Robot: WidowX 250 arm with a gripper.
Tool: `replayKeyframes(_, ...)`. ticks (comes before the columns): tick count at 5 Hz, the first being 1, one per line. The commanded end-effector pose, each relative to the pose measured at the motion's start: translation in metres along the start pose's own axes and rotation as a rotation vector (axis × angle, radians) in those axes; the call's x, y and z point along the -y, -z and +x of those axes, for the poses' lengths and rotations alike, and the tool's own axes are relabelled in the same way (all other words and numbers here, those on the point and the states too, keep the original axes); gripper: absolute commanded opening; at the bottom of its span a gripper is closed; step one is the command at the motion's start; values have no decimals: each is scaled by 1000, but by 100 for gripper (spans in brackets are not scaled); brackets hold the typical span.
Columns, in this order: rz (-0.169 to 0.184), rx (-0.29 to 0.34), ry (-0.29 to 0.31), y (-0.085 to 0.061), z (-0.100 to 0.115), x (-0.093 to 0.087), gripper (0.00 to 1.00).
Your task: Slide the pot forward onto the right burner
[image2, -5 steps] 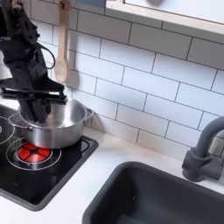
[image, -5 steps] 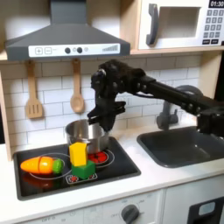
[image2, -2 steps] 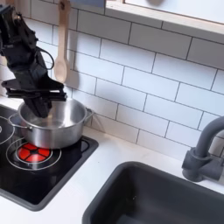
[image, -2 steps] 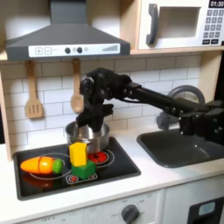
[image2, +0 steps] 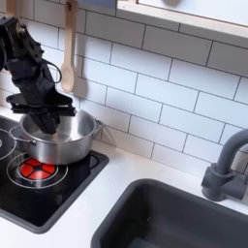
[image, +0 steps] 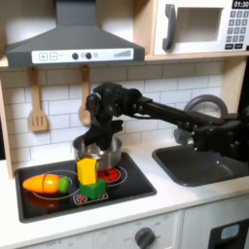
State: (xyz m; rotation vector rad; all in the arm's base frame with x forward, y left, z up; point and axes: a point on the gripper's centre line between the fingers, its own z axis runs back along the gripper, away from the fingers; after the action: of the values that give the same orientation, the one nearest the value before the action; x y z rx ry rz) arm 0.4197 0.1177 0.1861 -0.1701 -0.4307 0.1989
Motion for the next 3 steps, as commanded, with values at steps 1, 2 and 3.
replayKeyframes(1,7,-62,-17,18,1,-5,0)
replayKeyframes(2,-22,-77,-14,14,-2,-2,0)
replayKeyframes(3,-56,-98,-2,11,-6,3,0)
